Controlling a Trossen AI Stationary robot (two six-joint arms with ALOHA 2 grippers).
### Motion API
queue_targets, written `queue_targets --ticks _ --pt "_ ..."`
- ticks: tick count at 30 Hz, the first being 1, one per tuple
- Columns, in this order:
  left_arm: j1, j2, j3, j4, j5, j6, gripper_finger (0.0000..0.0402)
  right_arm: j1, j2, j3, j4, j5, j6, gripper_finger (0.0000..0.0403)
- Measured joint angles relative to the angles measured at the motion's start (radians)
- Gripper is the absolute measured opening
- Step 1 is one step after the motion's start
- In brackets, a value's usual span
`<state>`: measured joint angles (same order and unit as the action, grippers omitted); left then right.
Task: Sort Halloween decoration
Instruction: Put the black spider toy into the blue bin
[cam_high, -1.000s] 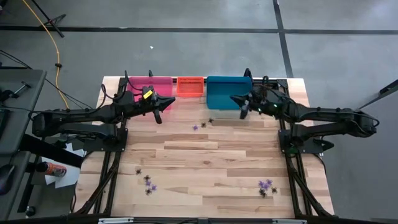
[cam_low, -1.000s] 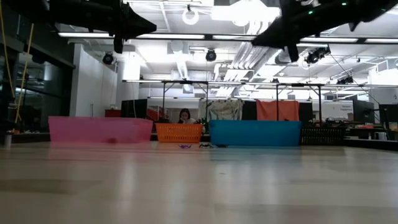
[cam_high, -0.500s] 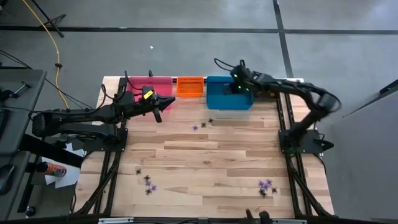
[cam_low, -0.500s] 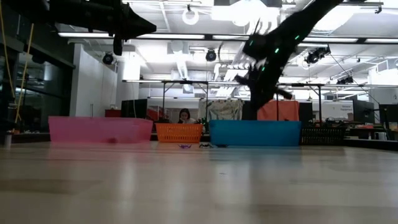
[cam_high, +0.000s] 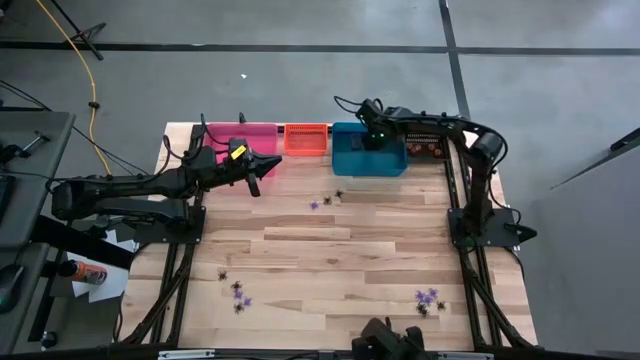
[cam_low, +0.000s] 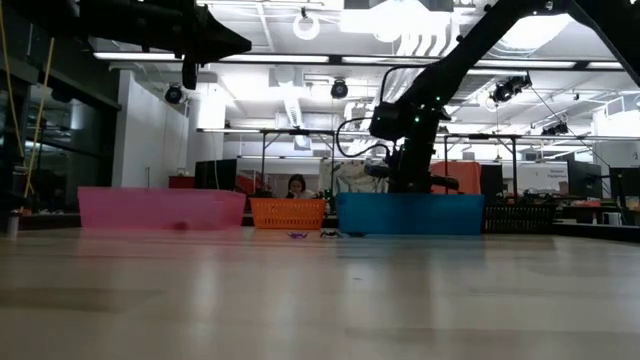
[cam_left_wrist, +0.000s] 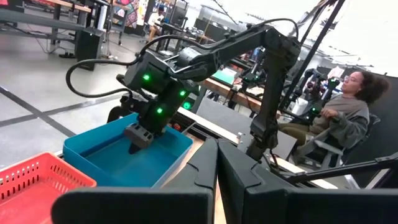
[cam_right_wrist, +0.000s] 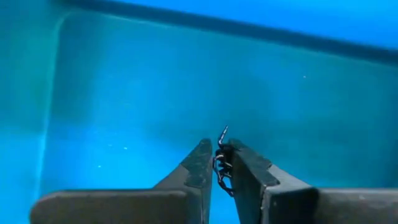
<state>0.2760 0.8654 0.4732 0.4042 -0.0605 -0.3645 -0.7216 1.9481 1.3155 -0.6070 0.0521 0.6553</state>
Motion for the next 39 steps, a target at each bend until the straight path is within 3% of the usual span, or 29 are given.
queue_targets --ticks 15,24,34,39 --pt "0.000 0.000 0.000 -0.060 0.000 -0.001 0.0000 0.002 0.050 0.000 -0.051 0.003 0.064 0.0049" --pt "0.000 0.000 0.000 -0.066 0.000 -0.001 0.0000 0.002 0.048 0.062 -0.128 0.015 -0.069 0.0049" --pt "0.000 0.000 0.000 -0.071 0.000 0.000 0.0000 0.001 0.047 0.104 -0.194 0.024 -0.099 0.0049" --pt "0.000 0.000 0.000 -0.071 0.000 0.000 0.0000 -0.008 0.046 0.104 -0.214 0.024 -0.100 0.0080"
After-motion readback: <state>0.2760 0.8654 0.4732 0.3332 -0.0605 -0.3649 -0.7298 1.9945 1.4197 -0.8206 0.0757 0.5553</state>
